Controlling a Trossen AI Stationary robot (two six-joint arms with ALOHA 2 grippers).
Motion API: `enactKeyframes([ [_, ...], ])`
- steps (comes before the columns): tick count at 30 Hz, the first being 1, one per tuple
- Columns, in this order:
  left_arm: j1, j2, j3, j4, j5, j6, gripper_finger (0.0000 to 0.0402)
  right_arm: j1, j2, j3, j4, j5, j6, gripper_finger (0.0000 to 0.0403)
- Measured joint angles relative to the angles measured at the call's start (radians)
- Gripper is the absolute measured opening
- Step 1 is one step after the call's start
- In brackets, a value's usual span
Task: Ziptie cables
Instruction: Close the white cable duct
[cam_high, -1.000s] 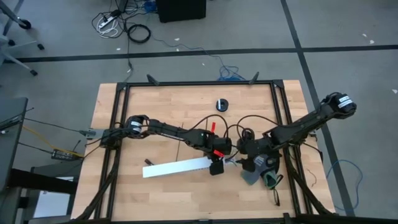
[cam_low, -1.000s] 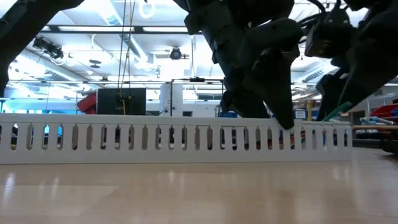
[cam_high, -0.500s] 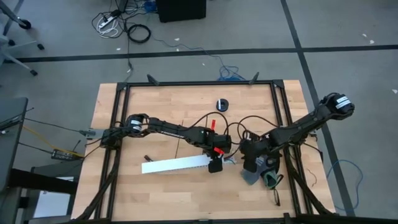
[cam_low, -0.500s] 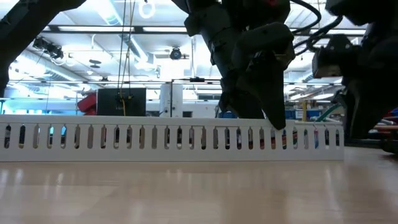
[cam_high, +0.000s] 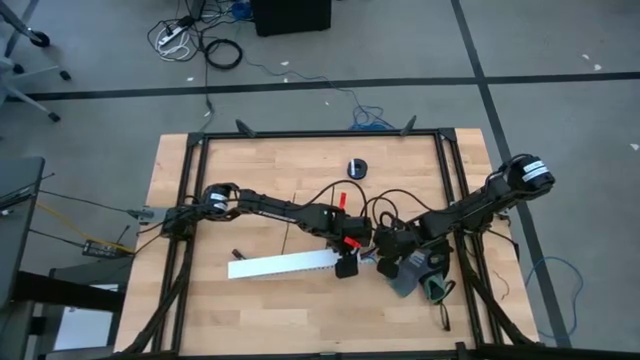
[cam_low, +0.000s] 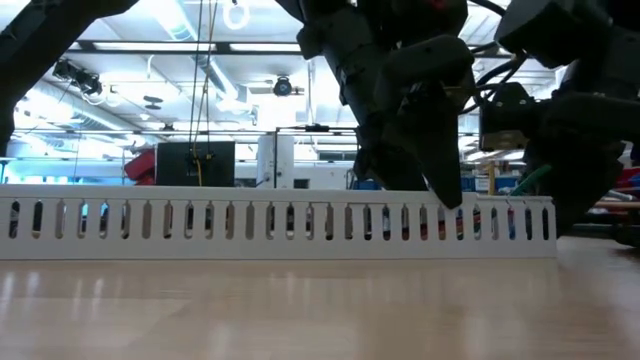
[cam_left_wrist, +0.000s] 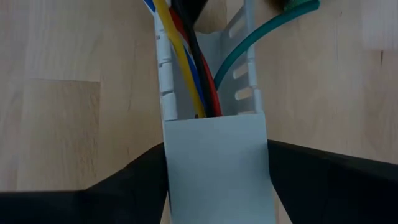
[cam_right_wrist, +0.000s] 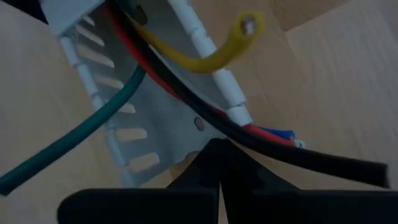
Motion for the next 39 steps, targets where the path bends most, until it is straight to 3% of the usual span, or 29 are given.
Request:
enactKeyframes([
  [10, -0.003, 0.0, 0.0, -0.011, 0.021, 0.029, 0.0232, -0.005, -0.087, -0.007, -0.128, 0.074, 0.021, 0.0],
  [19, -0.01, 0.0, -0.001, -0.018, 0.035, 0.028, 0.0232, -0.01, 0.026, -0.005, 0.097, 0.071, 0.056, 0.0],
  [26, -0.012, 0.0, -0.002, 0.004, 0.039, 0.027, 0.0232, -0.009, 0.029, 0.008, 0.123, 0.075, 0.09, 0.0],
  [31, -0.011, 0.0, 0.0, 0.004, 0.021, -0.005, 0.0232, -0.01, -0.012, 0.013, 0.018, 0.069, 0.092, 0.0],
  [39, -0.009, 0.0, 0.002, -0.021, 0.012, 0.028, 0.0232, 0.016, -0.204, -0.001, -0.265, 0.05, 0.077, 0.0],
])
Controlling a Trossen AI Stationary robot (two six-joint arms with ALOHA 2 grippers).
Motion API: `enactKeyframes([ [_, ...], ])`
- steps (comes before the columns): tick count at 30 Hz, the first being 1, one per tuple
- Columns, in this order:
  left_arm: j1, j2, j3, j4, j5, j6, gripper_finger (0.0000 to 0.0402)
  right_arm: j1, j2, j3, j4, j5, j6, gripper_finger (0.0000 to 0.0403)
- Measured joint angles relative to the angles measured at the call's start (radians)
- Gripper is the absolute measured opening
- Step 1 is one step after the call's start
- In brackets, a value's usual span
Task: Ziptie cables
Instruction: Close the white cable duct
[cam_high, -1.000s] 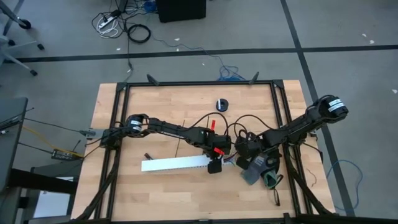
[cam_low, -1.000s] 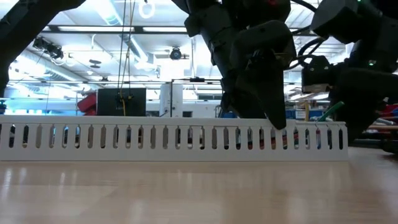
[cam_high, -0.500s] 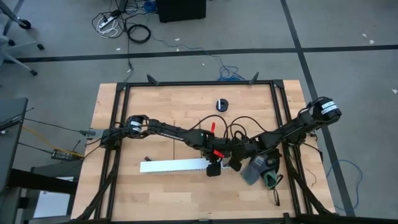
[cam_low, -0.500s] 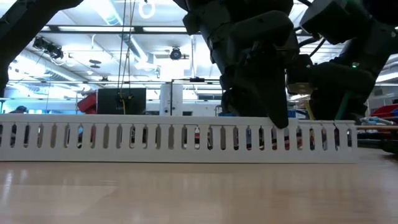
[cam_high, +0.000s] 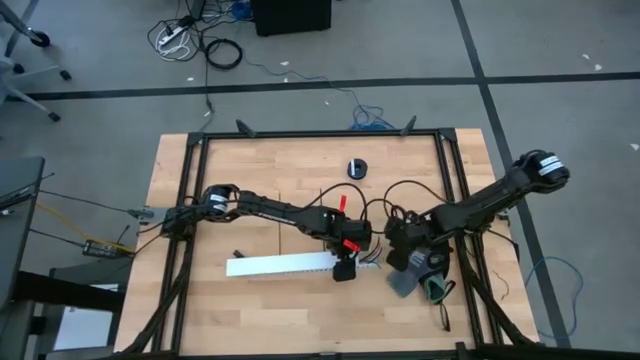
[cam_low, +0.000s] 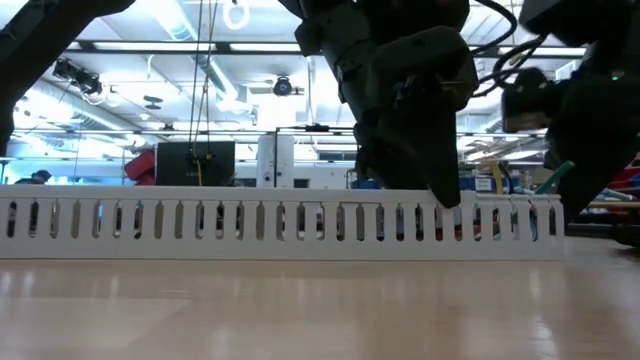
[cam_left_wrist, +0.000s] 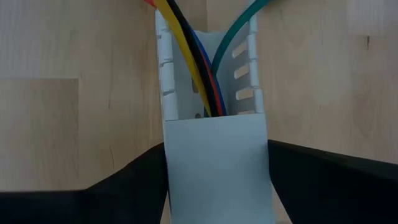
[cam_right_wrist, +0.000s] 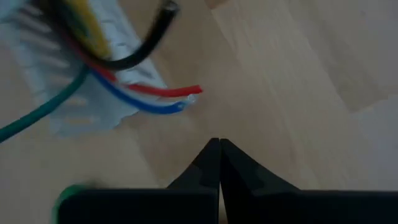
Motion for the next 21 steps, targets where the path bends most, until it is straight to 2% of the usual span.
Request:
enactKeyframes([
  [6, 0.011, 0.0, -0.002, 0.014, 0.034, 0.055, 0.0259, 0.022, -0.126, -0.041, -0.006, -0.036, 0.005, 0.0],
  [11, 0.013, 0.004, -0.005, 0.03, 0.031, 0.073, 0.0313, 0.025, -0.192, -0.064, -0.023, -0.044, 0.025, 0.0],
  [15, 0.013, -0.008, -0.005, -0.026, -0.002, 0.023, 0.0349, 0.025, -0.207, -0.066, -0.059, -0.059, 0.023, 0.0],
  [21, 0.02, -0.077, -0.002, -0.036, -0.052, 0.032, 0.0348, 0.025, -0.207, -0.069, -0.06, -0.103, -0.015, 0.0],
])
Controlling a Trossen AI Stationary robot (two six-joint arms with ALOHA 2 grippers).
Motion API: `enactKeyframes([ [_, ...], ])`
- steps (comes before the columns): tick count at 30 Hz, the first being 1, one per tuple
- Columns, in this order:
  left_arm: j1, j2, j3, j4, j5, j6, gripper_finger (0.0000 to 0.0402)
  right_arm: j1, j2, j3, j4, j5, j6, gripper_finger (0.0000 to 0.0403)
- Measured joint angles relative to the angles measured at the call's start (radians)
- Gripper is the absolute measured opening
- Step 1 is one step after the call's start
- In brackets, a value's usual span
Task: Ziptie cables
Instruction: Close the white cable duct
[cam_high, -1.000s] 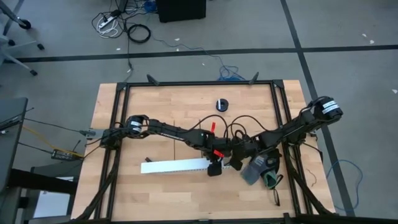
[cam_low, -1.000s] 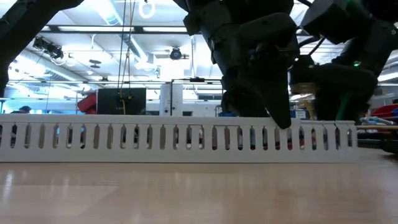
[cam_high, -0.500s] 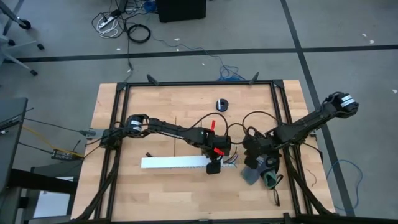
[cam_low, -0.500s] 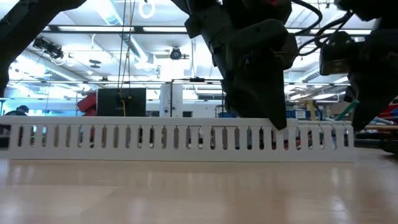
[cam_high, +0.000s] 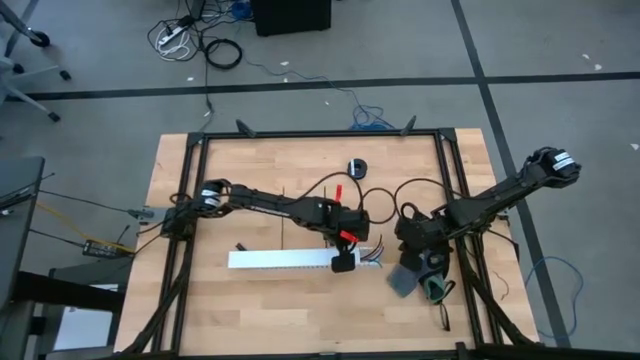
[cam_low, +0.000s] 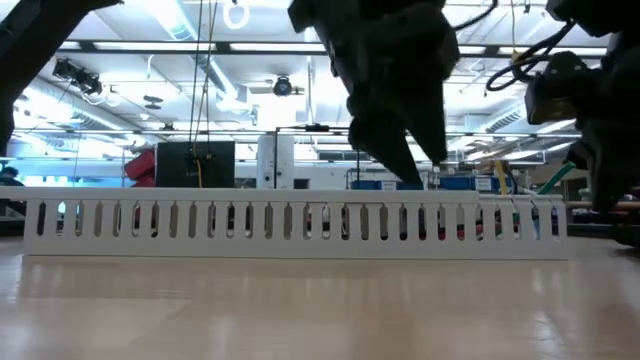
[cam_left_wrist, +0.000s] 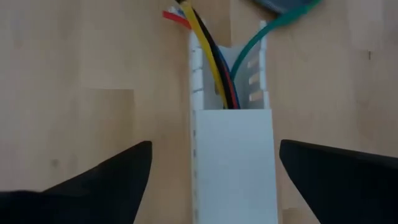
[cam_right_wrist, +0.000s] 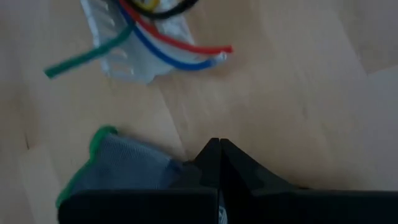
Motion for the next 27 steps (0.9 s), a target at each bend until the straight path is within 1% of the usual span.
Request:
enactKeyframes([
  [5, 0.0, -0.071, 0.0, -0.076, -0.004, 0.009, 0.0334, 0.0, 0.0, -0.021, -0.002, -0.064, -0.013, 0.0],
  [9, -0.007, -0.126, 0.001, -0.249, -0.053, 0.016, 0.0327, 0.023, 0.0, -0.023, 0.023, -0.137, -0.013, 0.0],
  [12, -0.011, -0.148, 0.001, -0.381, -0.096, 0.012, 0.0324, 0.055, -0.002, -0.023, 0.084, -0.15, -0.013, 0.0],
  [16, -0.012, -0.159, 0.001, -0.58, -0.1, -0.006, 0.0323, 0.089, -0.005, -0.022, 0.212, -0.227, 0.002, 0.0],
  [19, -0.009, -0.159, -0.011, -0.69, -0.118, -0.01, 0.0323, 0.108, 0.002, -0.021, 0.234, -0.273, 0.003, 0.0],
  [22, -0.002, -0.159, -0.035, -0.716, -0.134, 0.011, 0.0323, 0.113, 0.036, -0.034, 0.263, -0.324, -0.018, 0.0],
  [25, 0.006, -0.159, -0.077, -0.688, -0.138, 0.012, 0.0323, 0.098, 0.105, -0.059, 0.412, -0.395, -0.049, 0.0],
  [27, 0.013, -0.159, -0.109, -0.672, -0.152, 0.01, 0.0323, 0.076, 0.166, -0.063, 0.479, -0.428, -0.065, 0.0],
])
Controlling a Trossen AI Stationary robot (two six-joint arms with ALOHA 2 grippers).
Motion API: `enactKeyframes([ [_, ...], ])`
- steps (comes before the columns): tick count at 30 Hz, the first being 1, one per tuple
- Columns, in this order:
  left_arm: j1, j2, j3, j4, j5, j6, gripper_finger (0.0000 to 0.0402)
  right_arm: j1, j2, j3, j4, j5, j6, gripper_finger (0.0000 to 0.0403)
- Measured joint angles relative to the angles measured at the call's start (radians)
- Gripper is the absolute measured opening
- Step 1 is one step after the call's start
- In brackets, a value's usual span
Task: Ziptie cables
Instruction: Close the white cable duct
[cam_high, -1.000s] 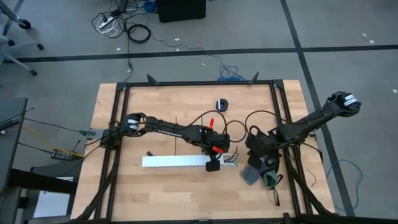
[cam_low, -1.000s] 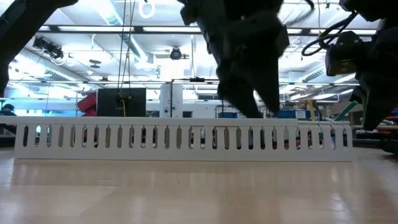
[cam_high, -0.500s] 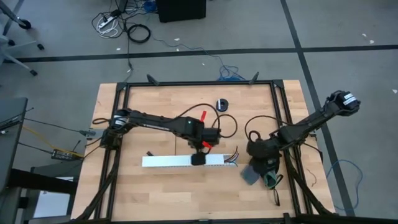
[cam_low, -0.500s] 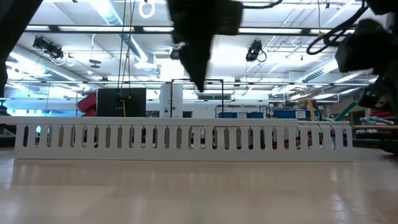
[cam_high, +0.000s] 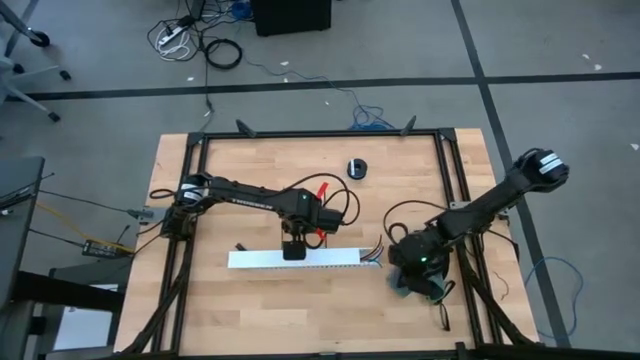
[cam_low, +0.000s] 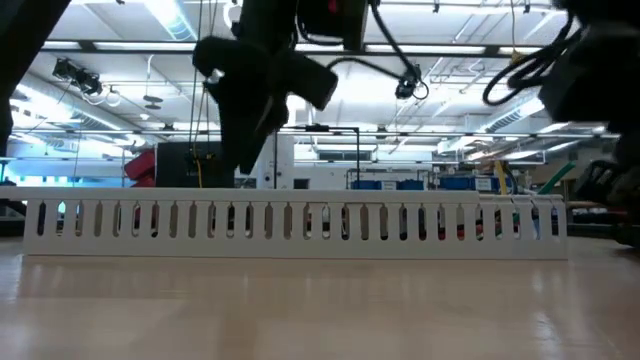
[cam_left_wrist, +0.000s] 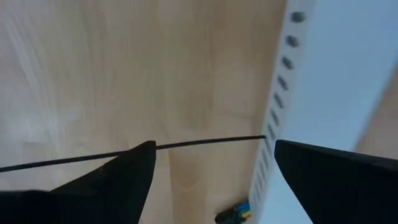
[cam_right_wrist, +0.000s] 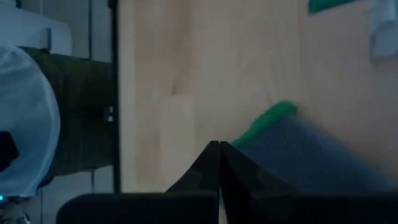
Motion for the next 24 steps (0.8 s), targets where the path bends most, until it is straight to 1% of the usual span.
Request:
enactKeyframes([
  [5, 0.006, 0.0, -0.061, 0.063, -0.026, 0.001, 0.0323, -0.038, 0.126, -0.001, 0.193, -0.005, -0.014, 0.0],
  [8, -0.006, -0.001, -0.108, 0.121, -0.062, 0.003, 0.0323, -0.059, 0.174, 0.0, 0.283, 0.045, 0.003, 0.0],
  [10, -0.012, 0.0, -0.149, 0.163, -0.056, 0.005, 0.0323, -0.076, 0.19, 0.0, 0.31, 0.091, 0.027, 0.0],
  [12, -0.018, 0.0, -0.189, 0.192, -0.022, 0.004, 0.0323, -0.095, 0.195, 0.0, 0.299, 0.133, 0.058, 0.0],
  [14, -0.028, 0.0, -0.216, 0.225, 0.008, 0.005, 0.0323, -0.11, 0.187, 0.0, 0.252, 0.191, 0.075, 0.0],
  [18, -0.063, 0.0, -0.226, 0.32, 0.043, 0.011, 0.0323, -0.167, 0.165, 0.0, 0.113, 0.334, 0.103, 0.0],
  [19, -0.072, 0.0, -0.225, 0.349, 0.057, 0.006, 0.0323, -0.185, 0.163, 0.0, 0.1, 0.355, 0.103, 0.0],
  [21, -0.086, 0.0, -0.219, 0.401, 0.077, -0.006, 0.0323, -0.229, 0.161, 0.0, 0.104, 0.371, 0.087, 0.0],
  [24, -0.101, 0.0, -0.211, 0.5, 0.079, -0.04, 0.0323, -0.303, 0.161, 0.0, 0.181, 0.372, 0.058, 0.0],
])
